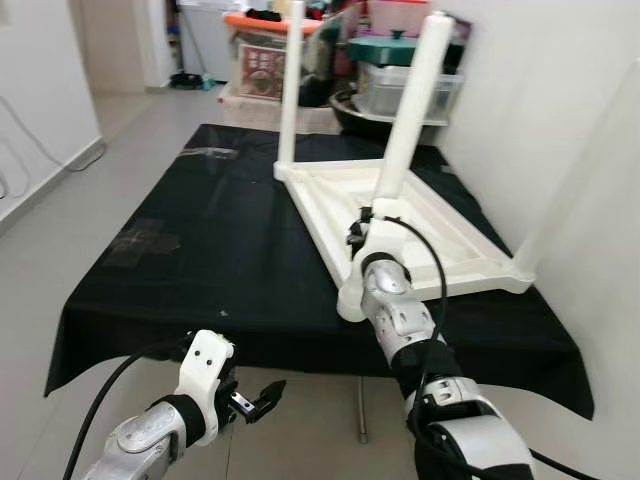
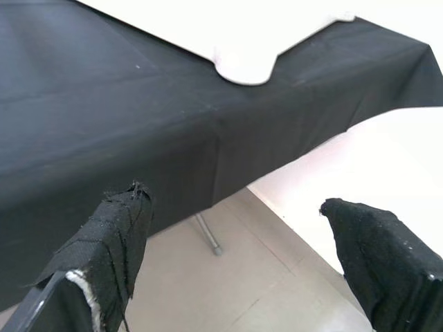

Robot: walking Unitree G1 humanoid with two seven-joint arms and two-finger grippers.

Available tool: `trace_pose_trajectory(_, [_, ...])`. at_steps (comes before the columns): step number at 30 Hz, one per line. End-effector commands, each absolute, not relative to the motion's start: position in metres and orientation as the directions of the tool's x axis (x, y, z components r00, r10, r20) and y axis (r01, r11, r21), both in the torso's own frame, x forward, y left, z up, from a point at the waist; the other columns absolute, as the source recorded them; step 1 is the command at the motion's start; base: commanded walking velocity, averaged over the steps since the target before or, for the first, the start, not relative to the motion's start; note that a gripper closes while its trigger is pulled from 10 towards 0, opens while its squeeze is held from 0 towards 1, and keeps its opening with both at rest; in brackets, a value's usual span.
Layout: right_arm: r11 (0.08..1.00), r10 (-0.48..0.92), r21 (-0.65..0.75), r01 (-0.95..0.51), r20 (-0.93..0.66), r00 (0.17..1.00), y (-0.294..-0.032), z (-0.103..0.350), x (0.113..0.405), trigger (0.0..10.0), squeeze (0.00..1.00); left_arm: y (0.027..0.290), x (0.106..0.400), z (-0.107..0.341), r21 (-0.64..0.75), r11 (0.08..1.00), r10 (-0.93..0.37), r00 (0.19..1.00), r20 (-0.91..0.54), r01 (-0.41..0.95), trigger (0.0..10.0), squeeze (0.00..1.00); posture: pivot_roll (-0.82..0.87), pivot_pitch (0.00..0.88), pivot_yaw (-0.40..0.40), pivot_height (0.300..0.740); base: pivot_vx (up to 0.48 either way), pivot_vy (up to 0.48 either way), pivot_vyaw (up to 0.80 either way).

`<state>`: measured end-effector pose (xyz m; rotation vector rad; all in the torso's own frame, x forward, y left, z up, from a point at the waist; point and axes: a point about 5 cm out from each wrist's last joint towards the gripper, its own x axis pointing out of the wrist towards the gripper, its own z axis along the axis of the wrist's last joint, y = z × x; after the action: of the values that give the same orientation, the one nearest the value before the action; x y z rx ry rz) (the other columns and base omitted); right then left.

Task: Building children table

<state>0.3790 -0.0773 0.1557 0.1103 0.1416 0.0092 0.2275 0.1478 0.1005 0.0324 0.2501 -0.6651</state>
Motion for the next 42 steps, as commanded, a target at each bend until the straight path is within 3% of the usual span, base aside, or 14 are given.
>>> trace_pose_trajectory(1, [0.979, 0.151, 0.164, -0.122, -0.179, 0.972, -0.063, 0.138, 0.37, 10.0, 1.0, 0.148, 0.226, 0.097, -0.053, 0.79, -0.602, 0.756, -0.256, 0.611, 10.0, 0.0, 0.1, 0.0, -0.108, 0.74, 0.0, 0.0, 0.0])
trace_pose_trajectory(5, [0.983, 0.123, 0.153, -0.105, -0.116, 0.986, -0.068, 0.156, 0.376, 10.0, 1.0, 0.148, 0.229, 0.099, -0.059, 0.808, -0.582, 0.779, -0.234, 0.586, 10.0, 0.0, 0.1, 0.0, -0.113, 0.74, 0.0, 0.0, 0.0])
trace_pose_trajectory(14, [0.988, 0.125, 0.089, -0.123, -0.017, 0.992, -0.088, 0.175, 0.363, 10.0, 1.0, 0.156, 0.232, 0.103, -0.035, 0.874, -0.483, 0.854, -0.192, 0.485, 10.0, 0.0, 0.1, 0.0, -0.116, 0.74, 0.0, 0.0, 0.0])
trace_pose_trajectory(21, [0.993, 0.122, 0.001, -0.122, -0.035, 0.992, -0.127, 0.166, 0.334, 10.0, 1.0, 0.172, 0.236, 0.112, -0.006, 0.946, -0.323, 0.938, -0.123, 0.325, 10.0, 0.0, 0.05, 0.0, -0.089, 0.74, 0.0, 0.0, 0.0])
trace_pose_trajectory(22, [0.995, 0.093, -0.012, -0.095, -0.093, 0.991, -0.139, 0.156, 0.328, 10.0, 0.58, 0.174, 0.237, 0.114, -0.008, 0.959, -0.283, 0.953, -0.112, 0.284, 10.0, 0.0, 0.05, 0.0, -0.086, 0.74, 0.0, 0.0, 0.0])
trace_pose_trajectory(23, [0.995, 0.093, -0.012, -0.095, -0.093, 0.991, -0.139, 0.156, 0.328, 10.0, 0.58, 0.174, 0.237, 0.114, -0.008, 0.959, -0.283, 0.953, -0.112, 0.284, 10.0, 0.0, 0.05, 0.0, -0.086, 0.74, 0.0, 0.0, 0.0])
trace_pose_trajectory(24, [0.998, 0.065, 0.007, -0.065, -0.143, 0.988, -0.149, 0.147, 0.322, 10.0, 0.0, 0.175, 0.236, 0.116, -0.015, 0.967, -0.253, 0.962, -0.104, 0.253, 10.0, 0.0, 0.05, 0.0, -0.083, 0.74, 0.0, 0.0, 0.0])
trace_pose_trajectory(34, [0.998, -0.032, 0.037, 0.045, -0.3, 0.953, -0.17, 0.124, 0.302, 10.0, 0.0, 0.177, 0.223, 0.119, -0.026, 0.986, -0.168, 0.981, -0.094, 0.167, 10.0, 0.0, 0.04, 0.0, -0.079, 0.74, 0.0, 0.0, 0.0])
trace_pose_trajectory(38, [0.994, -0.08, 0.058, 0.098, -0.258, 0.963, -0.188, 0.128, 0.281, 10.0, 0.0, 0.189, 0.219, 0.129, -0.016, 1.0, -0.016, 0.999, -0.052, 0.015, 10.0, 0.0, 0.04, 0.0, -0.079, 0.74, 0.0, 0.0, 0.0])
trace_pose_trajectory(39, [0.982, -0.178, 0.022, 0.189, -0.246, 0.953, -0.201, 0.129, 0.28, 10.0, 0.0, 0.194, 0.22, 0.131, 0.0, 0.999, 0.037, 0.998, -0.043, -0.037, 10.0, 0.0, 0.04, 0.0, -0.08, 0.74, 0.0, 0.0, 0.0])
trace_pose_trajectory(41, [0.982, -0.178, 0.022, 0.189, -0.246, 0.953, -0.201, 0.129, 0.28, 10.0, 0.0, 0.194, 0.22, 0.131, 0.0, 0.999, 0.037, 0.998, -0.043, -0.037, 10.0, 0.0, 0.04, 0.0, -0.08, 0.74, 0.0, 0.0, 0.0])
trace_pose_trajectory(42, [0.938, -0.342, -0.024, 0.347, -0.245, 0.907, -0.22, 0.131, 0.28, 10.0, 0.0, 0.201, 0.22, 0.132, 0.0, 0.995, 0.105, 0.994, -0.024, -0.105, 10.0, 0.0, 0.04, 0.0, -0.083, 0.74, 0.0, 0.0, 0.0])
